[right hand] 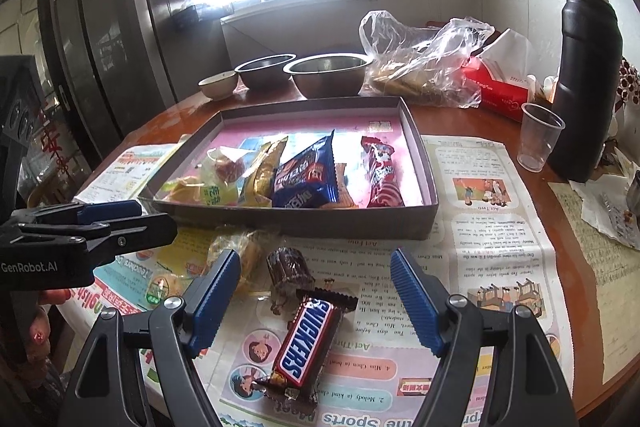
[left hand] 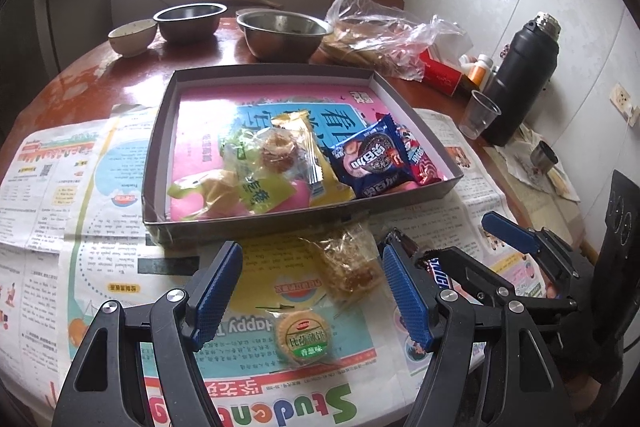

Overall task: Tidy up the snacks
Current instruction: 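Move both open grippers back toward the Snickers bar and remaining pastries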

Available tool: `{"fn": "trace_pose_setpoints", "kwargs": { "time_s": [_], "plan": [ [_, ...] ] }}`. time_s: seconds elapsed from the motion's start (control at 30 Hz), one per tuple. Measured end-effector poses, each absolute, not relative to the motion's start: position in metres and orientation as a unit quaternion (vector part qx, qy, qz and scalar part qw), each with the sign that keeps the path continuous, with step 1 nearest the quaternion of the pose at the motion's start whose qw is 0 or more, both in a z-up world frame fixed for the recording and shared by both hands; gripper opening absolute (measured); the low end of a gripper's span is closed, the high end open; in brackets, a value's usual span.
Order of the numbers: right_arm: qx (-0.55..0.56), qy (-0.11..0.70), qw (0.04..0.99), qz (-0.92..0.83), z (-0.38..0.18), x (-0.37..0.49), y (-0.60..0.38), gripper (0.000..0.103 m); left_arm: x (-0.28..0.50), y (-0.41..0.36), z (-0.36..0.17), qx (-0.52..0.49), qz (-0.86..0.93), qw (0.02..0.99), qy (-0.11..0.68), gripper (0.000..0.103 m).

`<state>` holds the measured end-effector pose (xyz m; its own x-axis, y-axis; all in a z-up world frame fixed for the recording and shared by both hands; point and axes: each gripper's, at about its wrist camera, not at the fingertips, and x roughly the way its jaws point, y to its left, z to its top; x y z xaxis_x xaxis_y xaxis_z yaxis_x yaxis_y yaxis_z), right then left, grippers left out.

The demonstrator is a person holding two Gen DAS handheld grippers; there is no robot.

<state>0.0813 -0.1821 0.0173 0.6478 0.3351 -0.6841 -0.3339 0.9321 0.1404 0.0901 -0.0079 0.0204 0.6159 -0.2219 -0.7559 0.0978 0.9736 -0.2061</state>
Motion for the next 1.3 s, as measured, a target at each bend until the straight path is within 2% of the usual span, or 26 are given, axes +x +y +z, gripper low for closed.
{"fn": "trace_pose_setpoints", "kwargs": {
  "time_s": [0.9, 1.3],
  "plan": [
    [-0.033, 0.397, 0.898, 0.189, -0.009, 0.081, -0.169, 0.076, 0.104, -0.023, -0.005, -0.085, -0.119, 0.873, 0.464, 0.075],
    [-0.092, 0.383, 0.894, 0.212, -0.021, 0.097, -0.148, 0.055, 0.122, -0.025, -0.019, -0.098, -0.12, 0.861, 0.484, 0.075]
  ]
}}
